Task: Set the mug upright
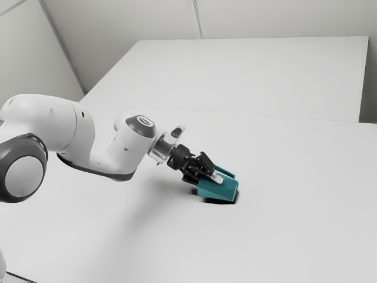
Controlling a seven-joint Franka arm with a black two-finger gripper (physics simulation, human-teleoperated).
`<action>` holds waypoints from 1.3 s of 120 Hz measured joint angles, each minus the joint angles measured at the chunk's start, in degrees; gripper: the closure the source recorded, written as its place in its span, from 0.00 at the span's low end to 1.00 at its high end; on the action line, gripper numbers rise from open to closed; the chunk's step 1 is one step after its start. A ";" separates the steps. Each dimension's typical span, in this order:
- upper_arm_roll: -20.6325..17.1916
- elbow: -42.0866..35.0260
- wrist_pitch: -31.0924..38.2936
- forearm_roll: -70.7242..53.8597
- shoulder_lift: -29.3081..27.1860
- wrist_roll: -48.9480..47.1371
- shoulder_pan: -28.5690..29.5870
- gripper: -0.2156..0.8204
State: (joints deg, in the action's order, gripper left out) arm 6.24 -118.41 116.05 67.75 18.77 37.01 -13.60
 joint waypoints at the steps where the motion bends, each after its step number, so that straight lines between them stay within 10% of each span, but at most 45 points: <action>1: 0.00 0.00 0.00 0.02 0.00 0.01 0.00 0.75; 103: -0.34 0.86 1.21 -2.51 -6.87 -1.07 -1.11 0.95; 156: -0.27 1.72 3.02 -39.49 -18.36 -10.36 0.07 0.96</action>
State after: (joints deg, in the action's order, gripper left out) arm 5.97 -116.68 119.07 28.27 0.42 26.65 -13.54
